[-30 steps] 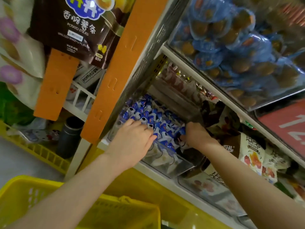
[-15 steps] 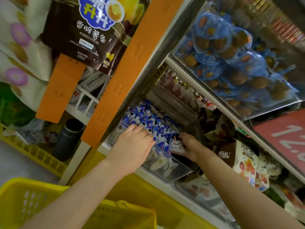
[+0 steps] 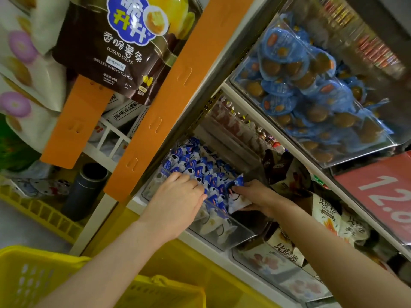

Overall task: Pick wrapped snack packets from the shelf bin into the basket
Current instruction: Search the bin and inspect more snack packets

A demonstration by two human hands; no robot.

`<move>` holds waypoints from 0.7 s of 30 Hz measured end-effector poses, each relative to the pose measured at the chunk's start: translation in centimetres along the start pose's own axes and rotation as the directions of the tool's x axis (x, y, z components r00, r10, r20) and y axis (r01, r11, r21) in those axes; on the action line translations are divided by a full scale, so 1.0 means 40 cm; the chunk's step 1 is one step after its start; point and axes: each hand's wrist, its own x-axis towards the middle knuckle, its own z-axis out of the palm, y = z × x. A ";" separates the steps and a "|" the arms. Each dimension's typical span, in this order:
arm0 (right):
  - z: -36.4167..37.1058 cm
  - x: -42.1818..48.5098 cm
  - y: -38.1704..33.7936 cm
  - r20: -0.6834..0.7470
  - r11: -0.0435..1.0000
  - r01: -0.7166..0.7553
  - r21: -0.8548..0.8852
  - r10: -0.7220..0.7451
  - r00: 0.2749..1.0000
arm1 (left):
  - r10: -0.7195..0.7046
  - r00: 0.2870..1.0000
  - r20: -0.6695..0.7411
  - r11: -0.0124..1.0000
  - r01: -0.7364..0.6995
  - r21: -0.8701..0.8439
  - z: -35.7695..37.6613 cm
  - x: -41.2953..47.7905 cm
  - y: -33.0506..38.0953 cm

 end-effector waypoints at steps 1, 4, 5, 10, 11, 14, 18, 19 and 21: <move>-0.006 0.001 -0.001 -0.093 0.975 0.066 -0.210 -0.088 0.992 | 0.008 1.000 0.012 1.000 -0.008 -0.002 -0.002 0.002 -0.001; -0.025 0.005 -0.004 -0.182 0.782 0.138 -0.608 -0.306 0.935 | 0.028 1.000 0.014 1.000 -0.028 0.003 -0.002 0.004 -0.003; -0.024 0.002 -0.007 -0.166 0.736 0.117 -0.666 -0.300 0.940 | 0.027 1.000 0.013 1.000 -0.027 0.007 -0.001 0.002 -0.003; 0.023 0.012 -0.018 -0.110 0.628 -0.009 -0.778 -0.122 0.986 | -0.015 0.992 0.127 1.000 0.012 0.025 -0.003 -0.003 -0.004; 0.029 0.016 -0.020 -0.107 0.647 -0.020 -0.762 -0.096 0.990 | -0.010 0.987 0.159 1.000 0.008 0.015 -0.002 0.001 -0.007; 0.029 0.026 -0.015 -0.111 0.720 -0.041 -0.692 -0.050 0.993 | 0.049 0.974 0.220 0.998 -0.038 -0.052 -0.010 0.036 -0.013; 0.016 0.028 -0.003 -0.154 0.812 -0.021 -0.583 -0.085 0.984 | 0.175 0.891 0.420 0.985 -0.153 -0.086 -0.007 0.131 -0.002; 0.013 0.029 0.000 -0.165 0.832 0.003 -0.554 -0.113 0.980 | 0.196 0.845 0.497 0.981 -0.175 -0.089 0.001 0.159 0.004; 0.003 0.022 0.004 -0.170 0.848 0.057 -0.527 -0.171 0.970 | 0.218 0.742 0.634 0.975 -0.198 -0.104 0.022 0.207 0.007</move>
